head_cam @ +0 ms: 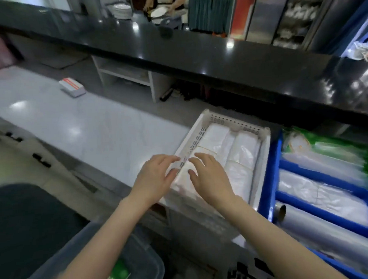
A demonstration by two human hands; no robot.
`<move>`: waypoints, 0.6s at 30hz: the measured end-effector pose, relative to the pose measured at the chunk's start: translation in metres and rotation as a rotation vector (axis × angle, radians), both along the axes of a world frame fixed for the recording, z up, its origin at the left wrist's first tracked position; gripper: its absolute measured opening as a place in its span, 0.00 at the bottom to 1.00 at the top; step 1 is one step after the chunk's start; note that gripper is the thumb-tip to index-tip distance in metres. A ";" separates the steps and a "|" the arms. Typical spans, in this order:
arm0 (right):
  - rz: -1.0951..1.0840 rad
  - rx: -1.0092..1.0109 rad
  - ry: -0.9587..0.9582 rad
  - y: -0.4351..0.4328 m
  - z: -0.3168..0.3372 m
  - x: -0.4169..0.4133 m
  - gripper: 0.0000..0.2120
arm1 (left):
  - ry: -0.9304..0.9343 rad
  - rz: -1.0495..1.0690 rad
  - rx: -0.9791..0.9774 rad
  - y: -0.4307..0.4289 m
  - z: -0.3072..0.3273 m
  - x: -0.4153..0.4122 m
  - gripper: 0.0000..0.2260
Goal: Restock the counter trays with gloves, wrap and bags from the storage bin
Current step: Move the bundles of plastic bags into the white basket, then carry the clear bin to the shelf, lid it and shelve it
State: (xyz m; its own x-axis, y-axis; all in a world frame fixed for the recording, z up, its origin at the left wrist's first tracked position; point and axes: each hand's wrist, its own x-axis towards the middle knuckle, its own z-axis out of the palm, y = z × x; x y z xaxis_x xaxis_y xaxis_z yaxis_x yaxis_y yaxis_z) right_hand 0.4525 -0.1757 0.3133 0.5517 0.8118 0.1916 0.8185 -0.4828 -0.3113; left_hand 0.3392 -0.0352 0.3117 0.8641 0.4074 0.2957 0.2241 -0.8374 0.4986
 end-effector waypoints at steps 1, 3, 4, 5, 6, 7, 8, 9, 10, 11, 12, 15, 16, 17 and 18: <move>0.095 0.044 -0.015 0.006 0.005 -0.015 0.15 | -0.008 0.079 -0.013 0.000 -0.002 -0.026 0.13; 0.283 0.098 -0.051 0.015 0.010 -0.046 0.13 | 0.006 0.222 -0.047 -0.004 -0.010 -0.082 0.13; 0.371 0.104 -0.068 0.019 0.010 -0.063 0.12 | 0.015 0.290 -0.056 -0.008 -0.017 -0.113 0.13; 0.451 0.100 -0.078 0.021 0.008 -0.079 0.12 | 0.026 0.367 -0.062 -0.013 -0.026 -0.143 0.13; 0.520 0.088 -0.080 0.024 0.004 -0.096 0.12 | 0.045 0.455 -0.074 -0.019 -0.035 -0.175 0.12; 0.574 0.068 -0.076 0.025 -0.002 -0.111 0.13 | 0.075 0.551 -0.100 -0.025 -0.046 -0.206 0.12; 0.617 0.030 -0.068 0.026 -0.010 -0.125 0.14 | 0.109 0.648 -0.142 -0.032 -0.058 -0.236 0.13; 0.651 -0.025 -0.058 0.027 -0.021 -0.136 0.14 | 0.143 0.742 -0.198 -0.040 -0.071 -0.265 0.13; 0.670 -0.087 -0.049 0.029 -0.033 -0.146 0.15 | 0.174 0.827 -0.261 -0.047 -0.084 -0.292 0.14; 0.674 -0.147 -0.041 0.031 -0.047 -0.155 0.15 | 0.202 0.898 -0.322 -0.054 -0.096 -0.317 0.15; 0.669 -0.204 -0.035 0.033 -0.061 -0.162 0.15 | 0.236 0.960 -0.373 -0.060 -0.108 -0.341 0.15; 0.632 -0.371 -0.017 0.046 -0.102 -0.180 0.18 | 0.435 1.102 -0.423 -0.075 -0.142 -0.399 0.18; 0.616 -0.428 -0.019 0.050 -0.116 -0.185 0.20 | 0.496 1.128 -0.433 -0.077 -0.154 -0.414 0.20; 0.599 -0.482 -0.016 0.055 -0.130 -0.189 0.21 | 0.544 1.149 -0.453 -0.078 -0.165 -0.427 0.22; 0.578 -0.534 -0.005 0.061 -0.144 -0.193 0.22 | 0.579 1.174 -0.480 -0.077 -0.175 -0.439 0.24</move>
